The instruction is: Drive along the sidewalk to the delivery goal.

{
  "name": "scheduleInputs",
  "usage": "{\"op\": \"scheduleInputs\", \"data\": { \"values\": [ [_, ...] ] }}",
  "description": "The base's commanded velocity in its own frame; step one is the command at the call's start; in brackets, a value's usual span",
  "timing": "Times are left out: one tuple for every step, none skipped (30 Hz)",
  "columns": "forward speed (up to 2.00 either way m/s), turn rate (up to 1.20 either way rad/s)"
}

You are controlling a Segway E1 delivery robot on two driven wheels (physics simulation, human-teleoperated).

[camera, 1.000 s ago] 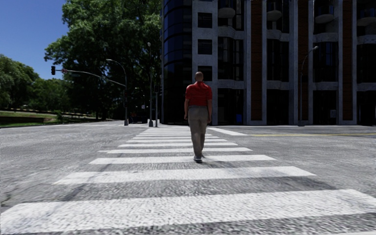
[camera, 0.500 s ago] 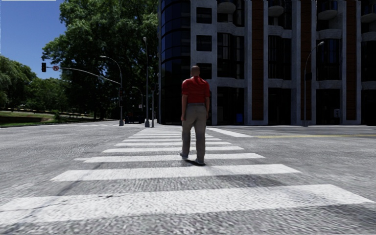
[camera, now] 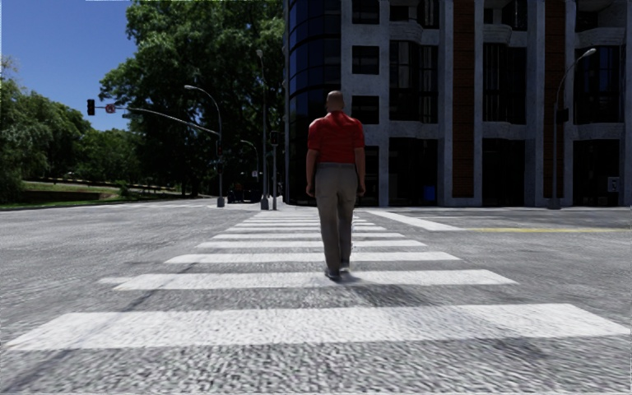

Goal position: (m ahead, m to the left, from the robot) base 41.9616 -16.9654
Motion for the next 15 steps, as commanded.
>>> {"op": "scheduleInputs", "data": {
  "values": [
    [1.74,0.0],
    [1.74,0.0],
    [1.74,0.0],
    [1.74,0.0],
    [1.74,0.0],
    [1.74,0.0],
    [1.74,0.0],
    [1.74,0.0],
    [1.74,0.0],
    [1.74,0.0],
    [1.74,0.0],
    [1.74,0.0],
    [1.74,0.0],
    [1.74,0.02],
    [1.74,0.06]
  ]
}}
